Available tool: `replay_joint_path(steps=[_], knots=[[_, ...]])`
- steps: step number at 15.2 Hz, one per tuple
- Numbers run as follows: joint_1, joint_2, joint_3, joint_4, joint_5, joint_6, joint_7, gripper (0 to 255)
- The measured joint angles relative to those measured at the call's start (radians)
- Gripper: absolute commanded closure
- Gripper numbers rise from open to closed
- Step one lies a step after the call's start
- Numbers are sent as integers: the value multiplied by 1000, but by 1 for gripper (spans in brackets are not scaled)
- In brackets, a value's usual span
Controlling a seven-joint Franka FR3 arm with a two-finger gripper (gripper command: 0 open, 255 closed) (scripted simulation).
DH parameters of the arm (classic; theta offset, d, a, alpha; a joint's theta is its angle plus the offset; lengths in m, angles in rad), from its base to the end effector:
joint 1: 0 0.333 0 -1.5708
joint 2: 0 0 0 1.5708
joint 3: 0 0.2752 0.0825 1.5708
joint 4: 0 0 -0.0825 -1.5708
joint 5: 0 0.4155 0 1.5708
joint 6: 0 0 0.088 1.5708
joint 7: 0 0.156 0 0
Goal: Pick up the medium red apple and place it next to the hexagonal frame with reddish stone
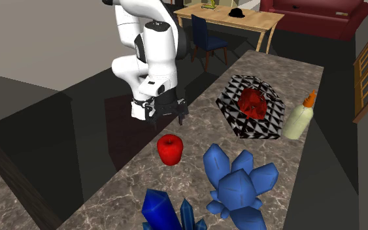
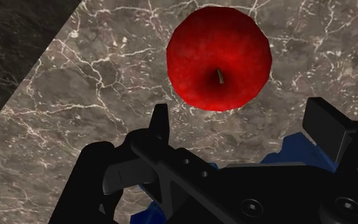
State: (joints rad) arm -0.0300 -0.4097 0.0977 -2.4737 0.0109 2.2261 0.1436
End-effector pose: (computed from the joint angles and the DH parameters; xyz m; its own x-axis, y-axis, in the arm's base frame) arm 0.4822 0.0304 0.3536 0.9831 -0.0850 0.1623 -0.0871 -0.9962 0.0061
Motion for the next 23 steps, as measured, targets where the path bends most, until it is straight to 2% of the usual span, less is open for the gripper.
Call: replay_joint_path(steps=[8, 14, 15, 23], knots=[[-7, 87, 4, -44, -6, 132, 14, 0], [-7, 91, 5, -48, -6, 141, 15, 0], [-7, 91, 5, -48, -6, 141, 15, 255], [-8, 91, 5, -48, -6, 141, 15, 255]])
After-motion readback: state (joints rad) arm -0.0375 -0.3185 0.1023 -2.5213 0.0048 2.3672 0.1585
